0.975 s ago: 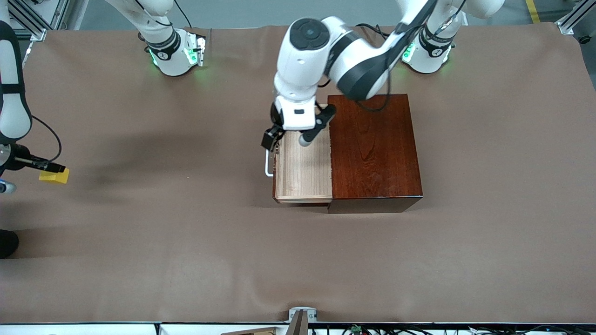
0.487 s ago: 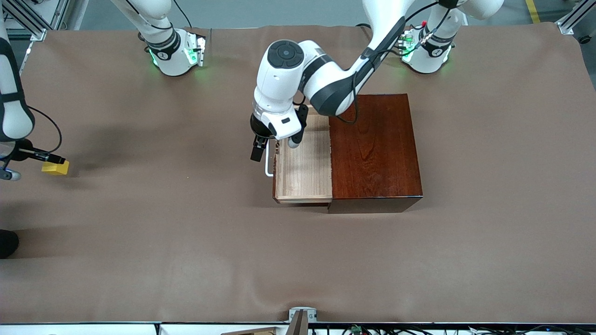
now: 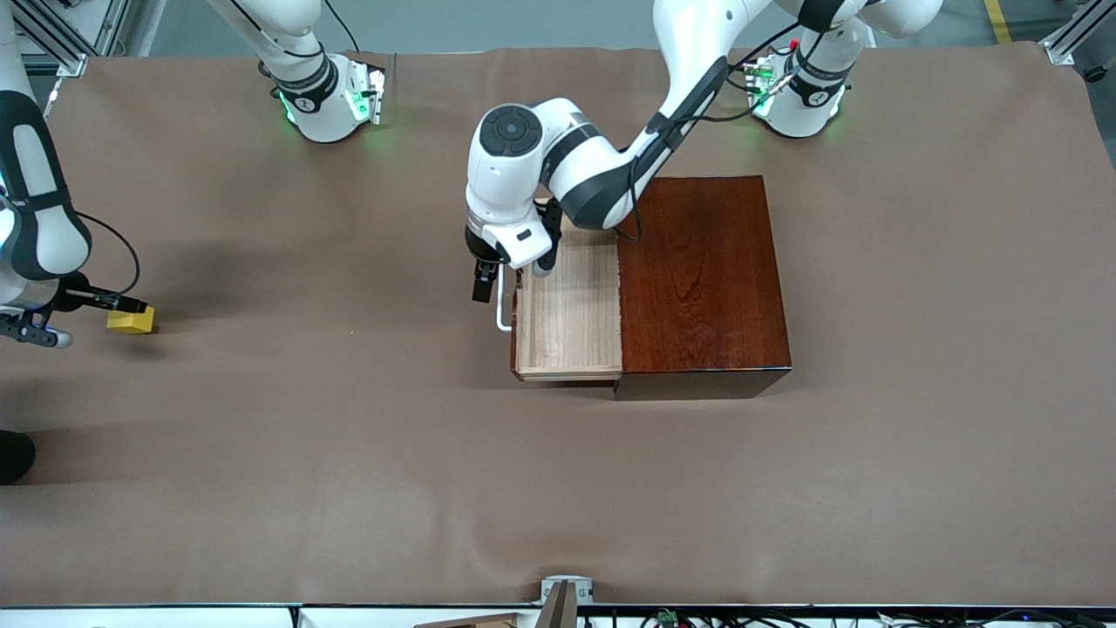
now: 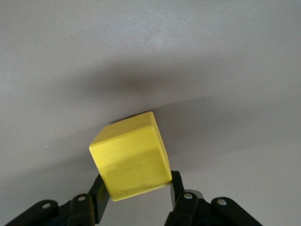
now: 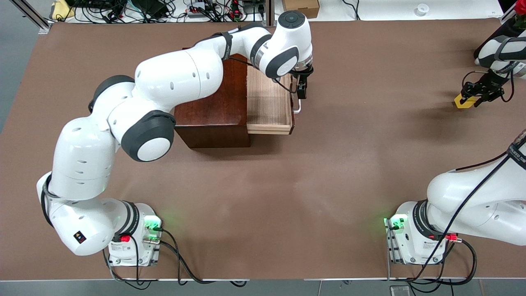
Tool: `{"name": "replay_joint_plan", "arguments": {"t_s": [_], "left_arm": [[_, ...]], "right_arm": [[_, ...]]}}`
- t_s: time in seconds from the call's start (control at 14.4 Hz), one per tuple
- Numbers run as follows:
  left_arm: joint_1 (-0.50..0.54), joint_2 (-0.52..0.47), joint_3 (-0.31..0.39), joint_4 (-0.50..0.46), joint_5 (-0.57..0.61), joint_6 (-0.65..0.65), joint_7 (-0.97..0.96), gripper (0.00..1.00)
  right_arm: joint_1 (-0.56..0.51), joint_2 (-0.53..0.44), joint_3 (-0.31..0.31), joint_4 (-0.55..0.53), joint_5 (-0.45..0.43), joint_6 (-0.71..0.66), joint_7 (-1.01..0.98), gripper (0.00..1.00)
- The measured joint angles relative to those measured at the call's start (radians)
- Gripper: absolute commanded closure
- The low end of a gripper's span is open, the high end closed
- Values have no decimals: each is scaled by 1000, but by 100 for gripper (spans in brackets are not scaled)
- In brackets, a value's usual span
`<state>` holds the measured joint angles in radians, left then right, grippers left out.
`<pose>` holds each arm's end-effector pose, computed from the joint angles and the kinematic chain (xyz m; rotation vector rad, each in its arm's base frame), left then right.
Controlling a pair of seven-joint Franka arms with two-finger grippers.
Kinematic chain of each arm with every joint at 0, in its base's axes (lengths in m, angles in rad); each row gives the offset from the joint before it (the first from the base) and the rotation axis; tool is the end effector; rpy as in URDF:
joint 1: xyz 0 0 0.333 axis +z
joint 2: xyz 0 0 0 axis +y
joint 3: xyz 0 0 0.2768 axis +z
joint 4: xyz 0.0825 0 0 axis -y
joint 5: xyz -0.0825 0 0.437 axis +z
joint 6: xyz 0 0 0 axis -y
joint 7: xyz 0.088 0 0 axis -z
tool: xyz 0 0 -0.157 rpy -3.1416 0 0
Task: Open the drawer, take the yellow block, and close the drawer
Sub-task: 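Push the drawer front into the box with the left gripper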
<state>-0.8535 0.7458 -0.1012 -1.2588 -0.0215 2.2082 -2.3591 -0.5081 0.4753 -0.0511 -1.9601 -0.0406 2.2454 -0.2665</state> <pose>0.4718 -0.6434 0.2379 2.2006 1.9481 -0.1499 0.5088 -0.3243 0.0921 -3.0730 0.4031 0.3031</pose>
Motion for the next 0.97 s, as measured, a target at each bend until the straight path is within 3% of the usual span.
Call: {"name": "replay_joint_plan", "arguments": {"t_s": [0.07,0.14,0.21,0.56,0.97], "left_arm": [[1,2,2,0,0,-21,-2,0],[1,3,3,0,0,-48,-3,0],[2,4,4,0,0,-78,-3,0],[4,6,6,9,0,-132,-45,0],[4,5,40,45,34,-291,-75,0]], "right_arm": [[4,5,0,0,0,0,1,60],[7,9,0,0,0,0,4,23],[8,13,0,0,0,0,15,0],[13,16,1,17,0,-37,48,0],[74,-66,8,260,0,-390,59,0]]}}
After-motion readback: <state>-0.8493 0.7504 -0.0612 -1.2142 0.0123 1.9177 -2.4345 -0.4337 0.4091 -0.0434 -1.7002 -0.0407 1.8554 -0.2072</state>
